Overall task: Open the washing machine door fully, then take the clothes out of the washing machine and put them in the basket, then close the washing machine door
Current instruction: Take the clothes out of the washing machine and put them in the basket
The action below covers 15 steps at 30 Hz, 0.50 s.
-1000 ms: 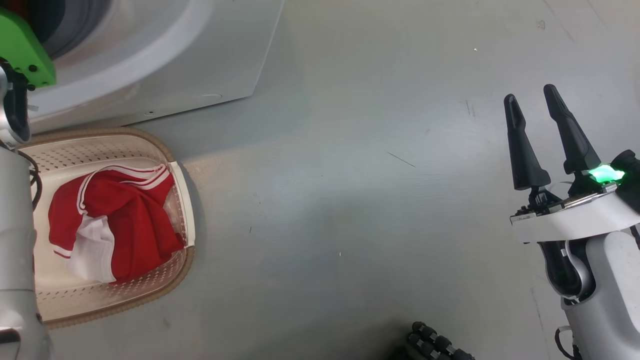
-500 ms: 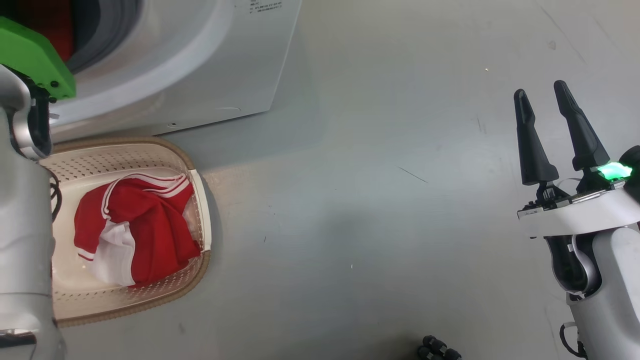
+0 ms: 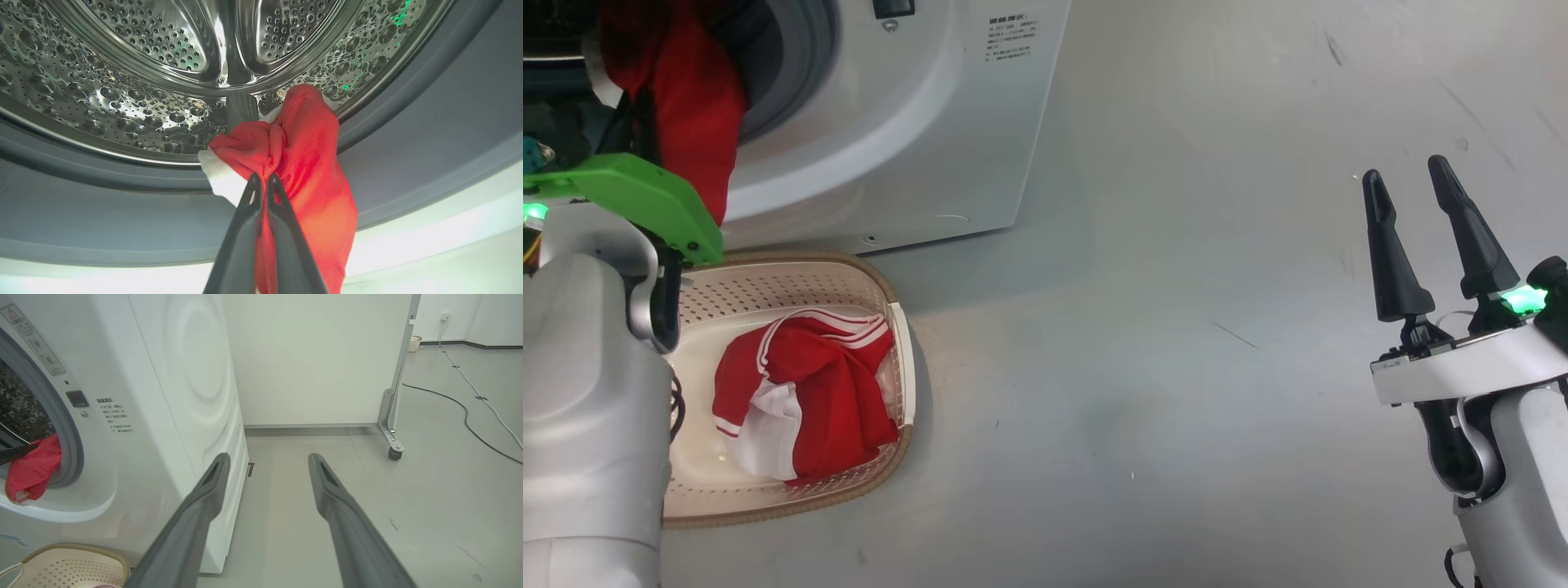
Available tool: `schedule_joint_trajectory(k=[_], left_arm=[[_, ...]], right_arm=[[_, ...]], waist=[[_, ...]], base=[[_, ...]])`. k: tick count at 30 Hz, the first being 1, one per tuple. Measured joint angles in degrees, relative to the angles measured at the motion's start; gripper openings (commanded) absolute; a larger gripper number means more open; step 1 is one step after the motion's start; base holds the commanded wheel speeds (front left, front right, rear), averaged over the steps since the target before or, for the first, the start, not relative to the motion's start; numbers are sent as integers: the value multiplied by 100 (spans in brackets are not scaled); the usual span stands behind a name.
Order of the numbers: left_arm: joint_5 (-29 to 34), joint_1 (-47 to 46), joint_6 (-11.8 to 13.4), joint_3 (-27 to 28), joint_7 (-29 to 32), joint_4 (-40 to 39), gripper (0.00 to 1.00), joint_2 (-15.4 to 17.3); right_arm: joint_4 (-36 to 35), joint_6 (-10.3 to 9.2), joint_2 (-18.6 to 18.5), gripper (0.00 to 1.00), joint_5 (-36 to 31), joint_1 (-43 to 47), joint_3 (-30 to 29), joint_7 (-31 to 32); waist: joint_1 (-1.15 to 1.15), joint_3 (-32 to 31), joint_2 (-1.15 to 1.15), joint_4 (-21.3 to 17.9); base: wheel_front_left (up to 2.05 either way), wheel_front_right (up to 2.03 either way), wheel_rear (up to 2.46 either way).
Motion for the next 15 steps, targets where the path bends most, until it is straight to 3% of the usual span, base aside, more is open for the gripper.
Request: schedule_joint_trajectory(k=[15], left_arm=[[-332,927,-177,115,-882,68,0,-277]], right_arm=[[159,0,4,100,-102,515,-43,1]], waist=[[0,-767,0,443]], base=[[0,0,0]])
